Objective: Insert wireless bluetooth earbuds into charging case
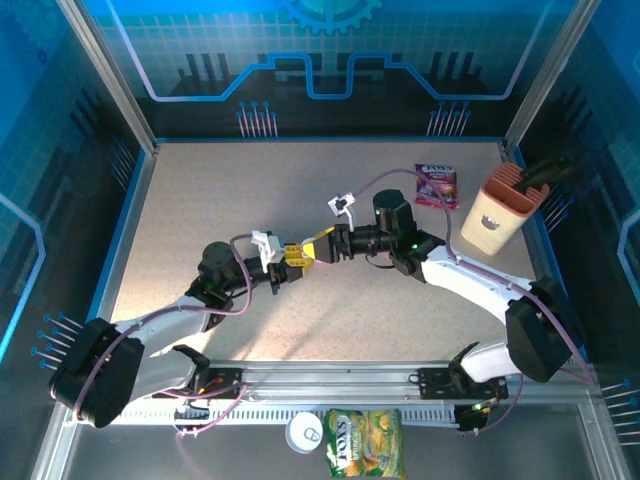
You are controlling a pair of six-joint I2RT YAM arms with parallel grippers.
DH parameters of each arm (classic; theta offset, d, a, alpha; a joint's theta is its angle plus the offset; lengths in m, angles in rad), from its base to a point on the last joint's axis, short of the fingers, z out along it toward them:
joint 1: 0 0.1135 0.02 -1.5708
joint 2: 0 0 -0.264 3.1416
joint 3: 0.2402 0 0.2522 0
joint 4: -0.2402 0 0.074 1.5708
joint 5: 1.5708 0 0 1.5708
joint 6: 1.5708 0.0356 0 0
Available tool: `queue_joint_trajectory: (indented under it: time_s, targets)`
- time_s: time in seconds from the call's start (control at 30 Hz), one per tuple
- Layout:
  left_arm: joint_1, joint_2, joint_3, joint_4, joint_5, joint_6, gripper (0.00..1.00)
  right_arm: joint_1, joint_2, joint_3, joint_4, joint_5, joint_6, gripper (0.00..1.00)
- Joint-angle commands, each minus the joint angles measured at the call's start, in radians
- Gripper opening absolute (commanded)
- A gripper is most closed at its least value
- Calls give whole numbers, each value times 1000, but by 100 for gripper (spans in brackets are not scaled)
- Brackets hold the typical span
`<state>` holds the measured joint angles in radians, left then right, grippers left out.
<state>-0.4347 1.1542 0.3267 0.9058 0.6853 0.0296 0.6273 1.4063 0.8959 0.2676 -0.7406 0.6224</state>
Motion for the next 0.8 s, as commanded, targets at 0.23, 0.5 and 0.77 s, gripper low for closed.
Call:
queue_joint_trajectory:
  time_s: [0.23,0.5,0.77]
  targets:
    - [4,-18,9,-33,42,9,16,-12,-50,-45,106,-78,-15,58]
    - [5,-17,29,-17,59,-57,17,-24,-78,-75,36,5,-105,63]
    - [4,4,97,-98,87,-209,18,-34,-101,-121,8,-16,-270,57]
